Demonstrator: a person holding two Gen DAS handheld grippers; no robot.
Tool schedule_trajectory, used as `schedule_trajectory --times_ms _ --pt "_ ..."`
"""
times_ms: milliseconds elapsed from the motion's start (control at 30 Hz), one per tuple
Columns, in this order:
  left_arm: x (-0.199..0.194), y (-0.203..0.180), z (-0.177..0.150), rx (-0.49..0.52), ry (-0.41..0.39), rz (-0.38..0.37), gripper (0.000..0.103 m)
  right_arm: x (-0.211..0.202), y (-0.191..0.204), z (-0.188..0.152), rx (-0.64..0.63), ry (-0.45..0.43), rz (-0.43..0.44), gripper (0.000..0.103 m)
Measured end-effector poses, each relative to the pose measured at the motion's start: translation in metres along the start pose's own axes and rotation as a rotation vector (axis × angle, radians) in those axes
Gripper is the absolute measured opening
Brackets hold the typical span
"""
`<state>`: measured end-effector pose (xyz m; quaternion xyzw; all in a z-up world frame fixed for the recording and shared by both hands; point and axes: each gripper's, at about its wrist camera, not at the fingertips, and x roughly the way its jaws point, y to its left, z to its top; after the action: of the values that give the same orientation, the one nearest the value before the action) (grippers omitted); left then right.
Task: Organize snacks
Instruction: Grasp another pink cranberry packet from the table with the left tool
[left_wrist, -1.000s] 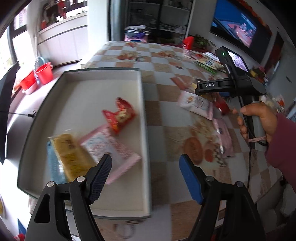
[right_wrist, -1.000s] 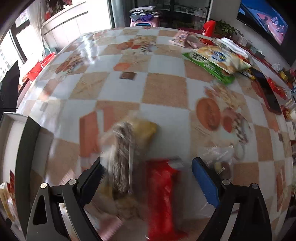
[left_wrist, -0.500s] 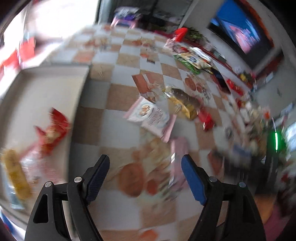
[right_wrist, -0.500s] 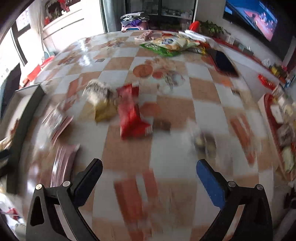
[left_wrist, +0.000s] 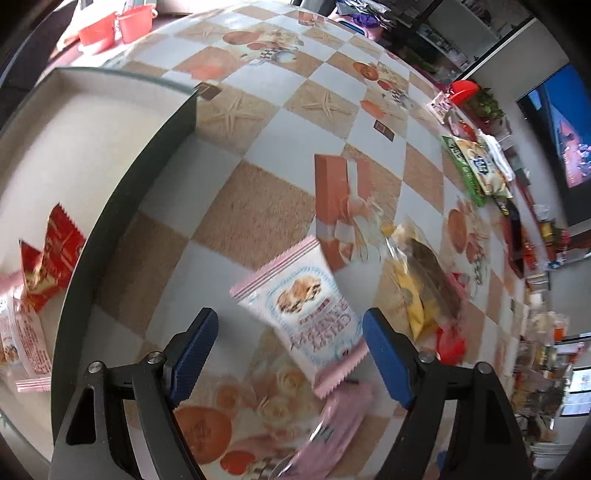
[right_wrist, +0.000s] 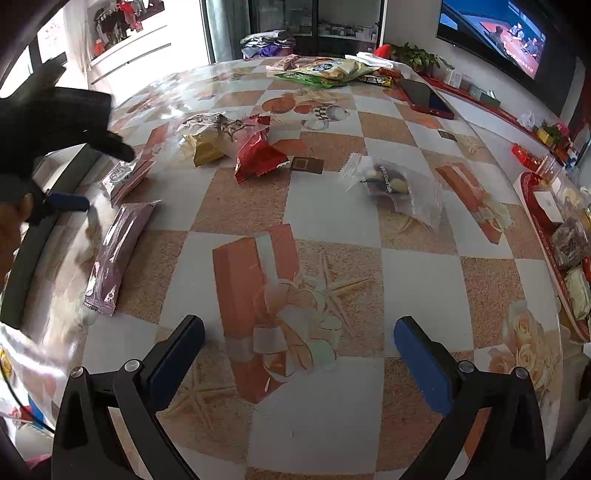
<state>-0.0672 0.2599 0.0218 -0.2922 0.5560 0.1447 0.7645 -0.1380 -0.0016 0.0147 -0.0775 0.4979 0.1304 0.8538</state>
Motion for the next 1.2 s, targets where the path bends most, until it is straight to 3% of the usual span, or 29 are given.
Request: schedule_trajectory --times_ms 267,533,600,733,867,1000,1100,1167,1200 --pt "0.008 -0.01 0.007 -0.037 -0.013 0.079 0.084 -0.003 -0.001 -0.004 -0.024 -0.027 0.017 0.103" --pt "0.018 -0.03 -0.005 0.123 -0.005 0.221 0.084 -0.005 0.0 -0.007 -0.03 -0.039 0.019 0.103" --pt "0.019 -0.032 -0.008 0.178 -0.016 0.22 0.083 -0.006 0.0 -0.008 -0.032 -0.04 0.021 0.103" --pt "0.013 -0.034 -0.015 0.318 -0.056 0.186 0.059 -0.006 0.0 -0.009 -0.037 -0.044 0.023 0.103" --pt "0.009 -0.028 -0.016 0.379 -0.056 0.151 0.059 -0.007 0.0 -0.01 -0.039 -0.05 0.024 0.103" --pt "0.015 -0.031 -0.012 0.394 -0.065 0.17 0.077 -0.007 0.0 -0.011 -0.038 -0.055 0.022 0.103" --pt "0.018 -0.038 -0.014 0.435 -0.076 0.166 0.076 -0.008 0.001 -0.012 -0.04 -0.065 0.022 0.103" --pt "0.016 -0.041 -0.018 0.461 -0.075 0.15 0.065 -0.008 0.001 -0.012 -0.044 -0.063 0.025 0.103" --pt "0.014 -0.044 -0.02 0.487 -0.073 0.145 0.054 -0.008 0.001 -0.012 -0.046 -0.061 0.027 0.103"
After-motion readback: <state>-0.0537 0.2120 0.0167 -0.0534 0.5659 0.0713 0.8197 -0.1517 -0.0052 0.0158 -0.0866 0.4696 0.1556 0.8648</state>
